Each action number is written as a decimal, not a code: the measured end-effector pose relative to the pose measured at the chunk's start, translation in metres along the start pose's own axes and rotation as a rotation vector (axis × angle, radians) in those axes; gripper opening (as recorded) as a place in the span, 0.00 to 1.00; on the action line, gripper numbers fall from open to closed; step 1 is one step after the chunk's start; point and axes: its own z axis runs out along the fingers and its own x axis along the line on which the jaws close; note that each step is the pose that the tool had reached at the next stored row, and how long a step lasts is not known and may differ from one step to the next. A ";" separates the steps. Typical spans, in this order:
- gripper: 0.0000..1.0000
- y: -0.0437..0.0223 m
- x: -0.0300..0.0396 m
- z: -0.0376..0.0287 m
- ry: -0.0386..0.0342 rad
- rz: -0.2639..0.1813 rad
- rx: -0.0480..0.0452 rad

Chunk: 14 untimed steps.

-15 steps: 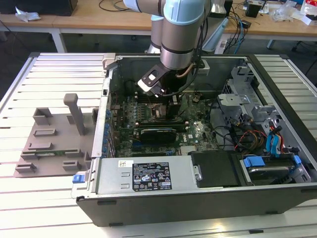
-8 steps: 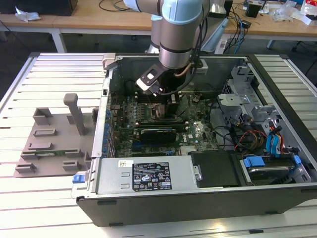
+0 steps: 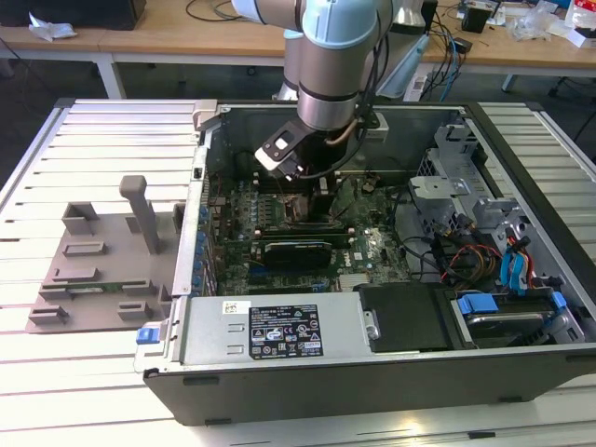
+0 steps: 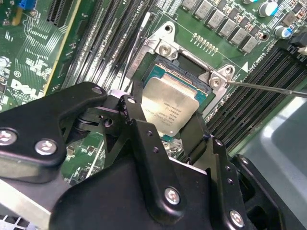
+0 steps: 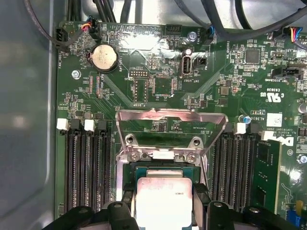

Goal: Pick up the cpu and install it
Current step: 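Place the cpu into insertion slot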

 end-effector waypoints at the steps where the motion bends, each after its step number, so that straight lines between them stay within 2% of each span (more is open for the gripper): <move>1: 0.55 -0.0005 0.0000 0.0006 0.0001 0.005 0.0001; 7: 0.55 -0.0014 0.0001 0.0039 -0.0001 0.009 0.0004; 13: 0.56 -0.0013 0.0003 0.0044 0.0010 0.009 -0.0003; 14: 0.62 -0.0013 0.0003 0.0044 0.0007 0.009 -0.0002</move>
